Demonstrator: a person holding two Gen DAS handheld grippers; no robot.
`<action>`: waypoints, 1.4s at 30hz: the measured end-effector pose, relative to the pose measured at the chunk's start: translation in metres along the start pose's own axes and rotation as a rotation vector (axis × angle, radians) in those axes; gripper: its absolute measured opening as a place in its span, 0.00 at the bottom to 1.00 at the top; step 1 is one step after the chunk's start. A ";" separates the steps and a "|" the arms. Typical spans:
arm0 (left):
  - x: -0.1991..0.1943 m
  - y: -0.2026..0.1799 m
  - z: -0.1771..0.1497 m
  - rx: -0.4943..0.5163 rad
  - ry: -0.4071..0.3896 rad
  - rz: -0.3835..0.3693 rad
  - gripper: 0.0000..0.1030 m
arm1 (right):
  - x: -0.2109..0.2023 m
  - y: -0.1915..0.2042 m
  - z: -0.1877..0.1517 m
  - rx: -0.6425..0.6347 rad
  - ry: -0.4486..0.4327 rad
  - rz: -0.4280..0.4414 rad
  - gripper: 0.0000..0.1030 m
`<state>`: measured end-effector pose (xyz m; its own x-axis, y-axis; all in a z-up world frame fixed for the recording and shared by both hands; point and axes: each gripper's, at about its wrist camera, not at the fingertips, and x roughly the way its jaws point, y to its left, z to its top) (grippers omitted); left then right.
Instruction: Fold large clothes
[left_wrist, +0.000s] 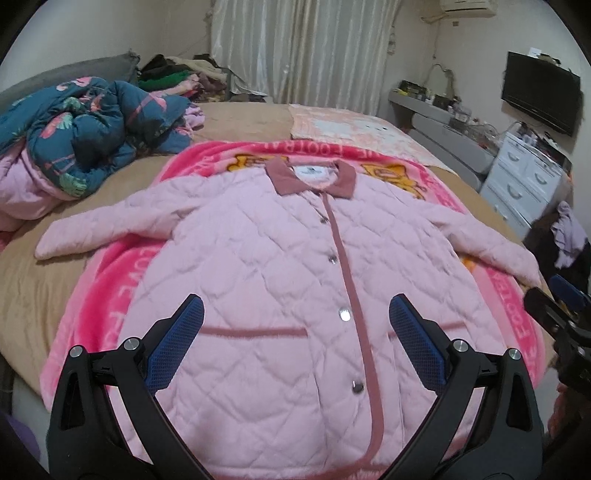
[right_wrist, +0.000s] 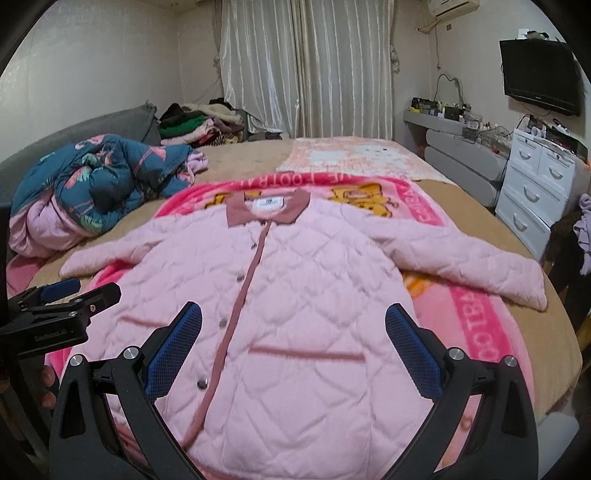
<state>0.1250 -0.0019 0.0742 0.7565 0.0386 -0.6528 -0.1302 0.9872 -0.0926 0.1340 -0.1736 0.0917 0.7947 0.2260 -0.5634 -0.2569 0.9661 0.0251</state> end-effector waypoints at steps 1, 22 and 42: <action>0.002 -0.001 0.005 -0.003 -0.002 0.004 0.91 | 0.002 -0.001 0.004 0.000 -0.002 -0.005 0.96; 0.046 -0.046 0.095 -0.006 -0.004 0.026 0.91 | 0.052 -0.056 0.120 0.092 -0.043 -0.014 0.96; 0.148 -0.127 0.126 0.032 0.074 -0.007 0.91 | 0.121 -0.186 0.105 0.300 0.021 -0.228 0.96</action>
<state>0.3343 -0.1024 0.0848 0.7081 0.0213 -0.7058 -0.1034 0.9919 -0.0738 0.3357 -0.3132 0.1053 0.8008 0.0008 -0.5989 0.1005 0.9856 0.1358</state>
